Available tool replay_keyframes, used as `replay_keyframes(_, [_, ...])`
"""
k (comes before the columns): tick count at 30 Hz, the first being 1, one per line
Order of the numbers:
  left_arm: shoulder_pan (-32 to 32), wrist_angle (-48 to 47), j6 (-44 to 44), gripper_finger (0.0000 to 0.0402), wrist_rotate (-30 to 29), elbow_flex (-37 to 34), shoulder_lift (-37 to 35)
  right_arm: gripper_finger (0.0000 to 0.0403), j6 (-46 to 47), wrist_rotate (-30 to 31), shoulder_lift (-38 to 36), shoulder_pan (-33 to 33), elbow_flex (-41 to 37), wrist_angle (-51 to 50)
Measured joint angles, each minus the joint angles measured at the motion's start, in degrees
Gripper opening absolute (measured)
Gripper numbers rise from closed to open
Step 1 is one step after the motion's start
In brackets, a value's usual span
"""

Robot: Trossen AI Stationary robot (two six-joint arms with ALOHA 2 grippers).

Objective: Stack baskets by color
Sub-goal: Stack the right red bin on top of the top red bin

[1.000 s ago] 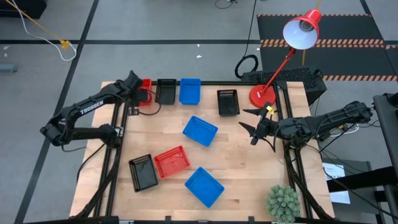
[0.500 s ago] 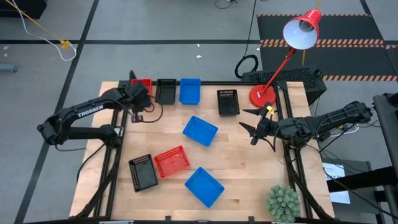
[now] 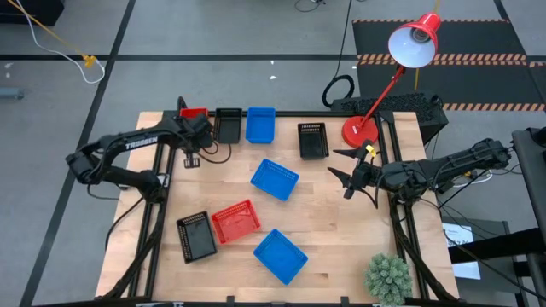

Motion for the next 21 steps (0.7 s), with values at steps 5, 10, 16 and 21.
replay_keyframes(5, [0.72,-0.01,0.18,0.0011,-0.69,0.0,0.63,0.0265,0.0,-0.01,0.0,0.0,0.0,-0.01])
replay_keyframes(10, [0.79,0.35,0.34,0.0003,-5.75,0.0,0.59,0.0265,0.0,-0.01,-0.01,0.0,0.0,0.01])
replay_keyframes(16, [0.77,4.08,0.38,0.0011,-4.84,0.0,0.62,0.0265,0.09,0.0,0.0,0.0,-0.01,0.37])
replay_keyframes(21, [1.1,4.72,0.35,0.0004,-4.45,-0.02,0.62,0.0265,0.15,-0.01,0.02,0.0,0.0,0.62])
